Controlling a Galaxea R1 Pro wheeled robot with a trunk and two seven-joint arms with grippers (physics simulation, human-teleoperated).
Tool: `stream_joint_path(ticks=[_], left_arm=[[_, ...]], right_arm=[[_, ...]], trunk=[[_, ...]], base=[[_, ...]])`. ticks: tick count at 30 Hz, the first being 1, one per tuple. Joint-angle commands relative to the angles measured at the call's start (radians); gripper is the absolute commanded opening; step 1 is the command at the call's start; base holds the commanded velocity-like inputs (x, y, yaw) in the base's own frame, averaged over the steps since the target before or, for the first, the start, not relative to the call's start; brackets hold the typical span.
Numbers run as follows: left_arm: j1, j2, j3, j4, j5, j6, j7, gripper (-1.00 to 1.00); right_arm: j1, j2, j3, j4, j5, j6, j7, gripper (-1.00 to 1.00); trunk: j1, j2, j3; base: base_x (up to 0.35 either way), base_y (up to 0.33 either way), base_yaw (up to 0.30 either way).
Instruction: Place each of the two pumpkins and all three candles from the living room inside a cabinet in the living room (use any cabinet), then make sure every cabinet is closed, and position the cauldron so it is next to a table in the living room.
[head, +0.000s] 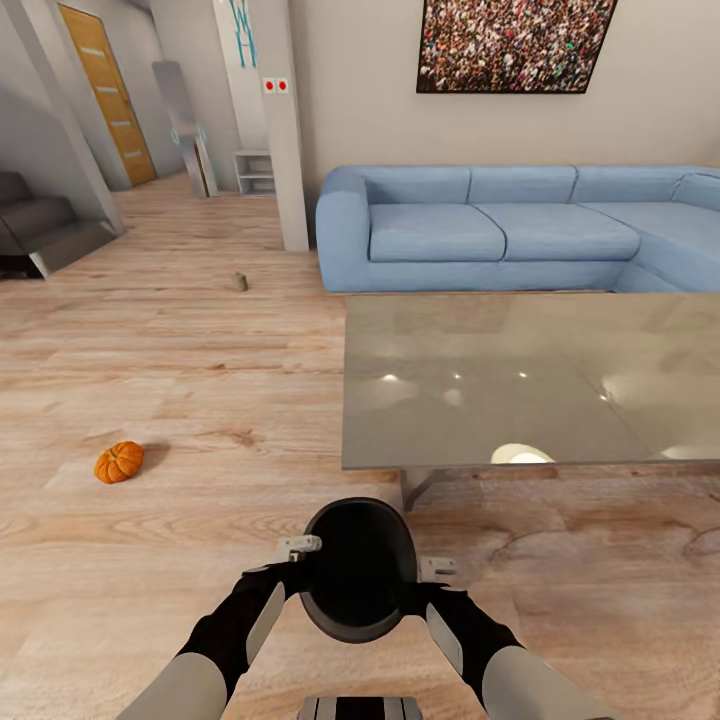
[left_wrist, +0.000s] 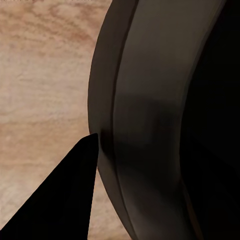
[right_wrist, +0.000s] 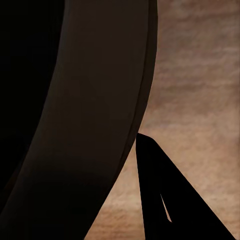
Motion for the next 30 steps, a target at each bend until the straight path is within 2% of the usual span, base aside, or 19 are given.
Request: stream_joint_path(ticks=[1, 30], left_arm=[[0.000, 0.000, -0.008, 0.013, 0.038, 0.004, -0.011, -1.00], [0.000, 0.000, -0.008, 0.013, 0.038, 0.004, -0.010, -1.00]], right_arm=[[0.002, 0.002, 0.022, -0.005, -0.020, -0.010, -0.005, -1.00], [0.002, 0.002, 0.022, -0.005, -0.020, -0.010, -0.007, -1.00]], trunk=[[0.013, 0.000, -0.001], [0.013, 0.000, -0.001]], base=[[0.000, 0.000, 0.000], [0.000, 0.000, 0.000]])
